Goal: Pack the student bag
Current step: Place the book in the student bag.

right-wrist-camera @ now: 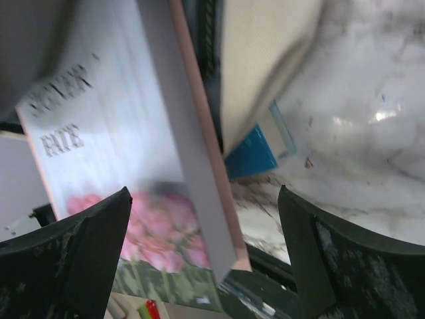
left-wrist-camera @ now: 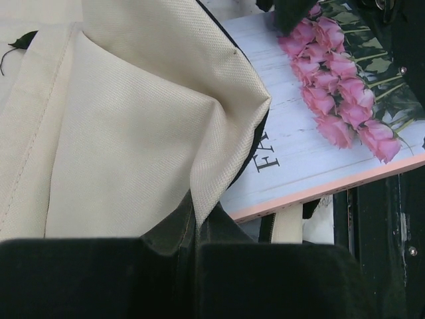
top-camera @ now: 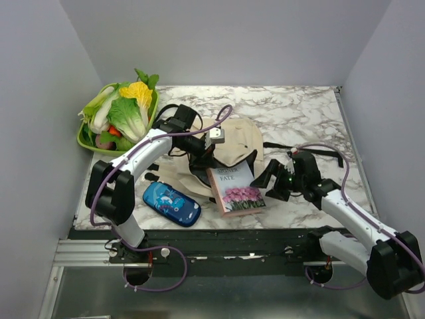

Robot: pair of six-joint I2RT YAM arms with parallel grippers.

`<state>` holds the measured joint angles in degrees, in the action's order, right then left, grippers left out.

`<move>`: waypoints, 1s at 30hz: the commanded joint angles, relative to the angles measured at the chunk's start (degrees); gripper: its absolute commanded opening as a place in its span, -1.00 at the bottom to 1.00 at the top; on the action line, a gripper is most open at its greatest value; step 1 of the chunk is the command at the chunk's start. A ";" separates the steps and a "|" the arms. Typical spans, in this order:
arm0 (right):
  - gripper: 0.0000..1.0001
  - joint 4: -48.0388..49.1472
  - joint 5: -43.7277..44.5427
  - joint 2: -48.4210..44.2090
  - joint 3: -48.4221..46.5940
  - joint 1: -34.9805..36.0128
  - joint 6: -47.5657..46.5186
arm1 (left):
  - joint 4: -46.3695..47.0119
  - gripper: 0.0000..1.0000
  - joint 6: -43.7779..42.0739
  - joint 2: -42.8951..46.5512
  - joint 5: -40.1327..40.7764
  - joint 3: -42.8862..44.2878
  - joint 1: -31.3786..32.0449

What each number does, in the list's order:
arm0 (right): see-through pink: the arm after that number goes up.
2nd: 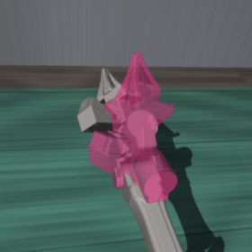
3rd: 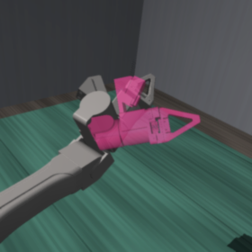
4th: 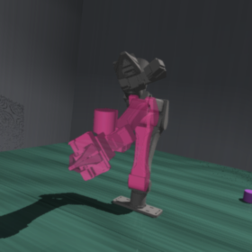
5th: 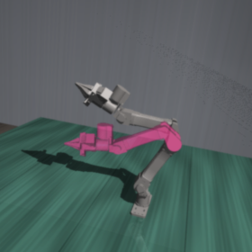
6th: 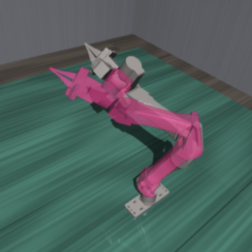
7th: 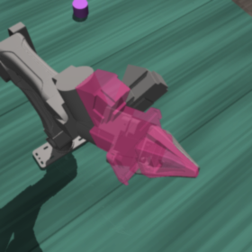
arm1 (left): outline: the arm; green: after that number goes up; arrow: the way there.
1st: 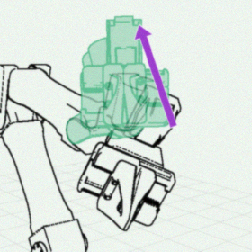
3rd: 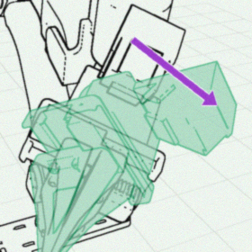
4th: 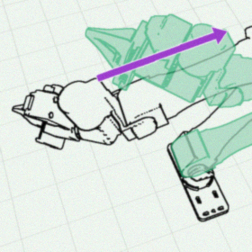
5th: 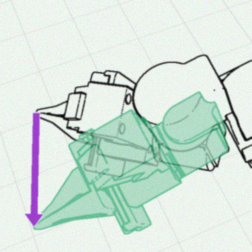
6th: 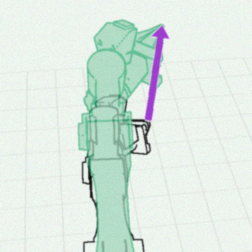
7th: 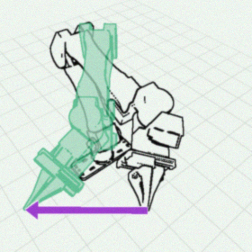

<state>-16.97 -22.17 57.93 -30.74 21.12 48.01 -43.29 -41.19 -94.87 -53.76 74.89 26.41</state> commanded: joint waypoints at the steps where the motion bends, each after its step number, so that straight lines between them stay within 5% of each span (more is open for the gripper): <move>1: 1.00 -0.80 -8.84 -1.77 4.98 -0.38 1.29 | 2.85 -0.96 -1.79 -1.46 1.20 -0.71 0.83; 8: 1.00 22.83 -23.95 4.80 12.63 -0.38 11.04 | 3.65 -0.97 -0.74 -1.81 1.81 -0.10 1.10; 19: 0.97 51.76 -28.54 14.75 16.68 -0.38 24.75 | 4.27 -0.97 0.67 -1.72 2.25 1.13 1.10; 22: 0.69 60.02 -28.10 16.42 18.08 -0.47 29.85 | 3.91 -0.97 0.76 -1.37 2.25 1.40 1.10; 26: -0.04 68.73 -26.17 17.30 19.40 -0.38 36.18 | 3.48 -0.97 1.46 -0.06 1.99 2.01 1.10; 30: -0.31 66.56 -24.15 17.21 17.65 -0.30 38.30 | 0.49 -0.96 -0.28 0.91 2.51 4.29 1.10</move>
<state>42.65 -48.36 75.13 -12.01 20.64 81.78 -40.82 -39.99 -95.81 -51.18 76.12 27.03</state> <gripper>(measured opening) 0.489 0.050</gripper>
